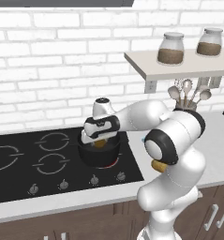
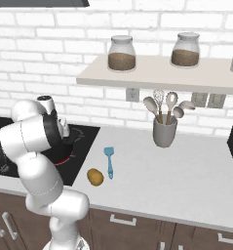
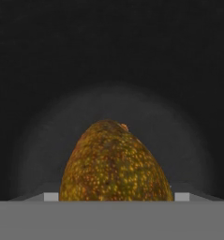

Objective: Put the potato and avocado in the pot. Retrieve the spatula and lightly stir the vegetables in the pot.

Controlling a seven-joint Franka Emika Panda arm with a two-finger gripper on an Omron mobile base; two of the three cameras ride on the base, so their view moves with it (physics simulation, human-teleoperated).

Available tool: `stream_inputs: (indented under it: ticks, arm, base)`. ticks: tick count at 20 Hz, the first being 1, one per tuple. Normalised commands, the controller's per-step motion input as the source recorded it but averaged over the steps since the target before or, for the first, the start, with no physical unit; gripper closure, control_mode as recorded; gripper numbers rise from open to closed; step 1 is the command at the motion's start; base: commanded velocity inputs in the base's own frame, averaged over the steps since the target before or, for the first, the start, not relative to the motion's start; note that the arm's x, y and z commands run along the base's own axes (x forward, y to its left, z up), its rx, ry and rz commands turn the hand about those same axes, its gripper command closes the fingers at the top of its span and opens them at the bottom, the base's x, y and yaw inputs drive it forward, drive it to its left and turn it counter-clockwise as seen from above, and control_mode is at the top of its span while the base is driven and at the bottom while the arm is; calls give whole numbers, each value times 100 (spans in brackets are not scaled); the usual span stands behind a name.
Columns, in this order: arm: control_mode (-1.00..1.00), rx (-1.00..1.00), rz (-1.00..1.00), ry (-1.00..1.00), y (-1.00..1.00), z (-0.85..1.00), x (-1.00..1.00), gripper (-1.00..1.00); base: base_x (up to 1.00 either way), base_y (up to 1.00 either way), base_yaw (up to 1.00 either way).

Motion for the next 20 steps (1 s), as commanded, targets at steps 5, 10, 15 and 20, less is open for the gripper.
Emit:
stream_inputs:
  ticks: [5,10,15,20]
  arm:
    - [-100,0,0,0,1,-13,4,100]
    - [-100,0,0,0,12,-19,6,-100]
    - [-100,0,0,0,2,-2,12,-100]
    - [-100,0,0,0,0,0,1,-100]
  base:
    - [0,0,0]
    - [0,0,0]
    - [0,0,0]
    - [0,0,0]
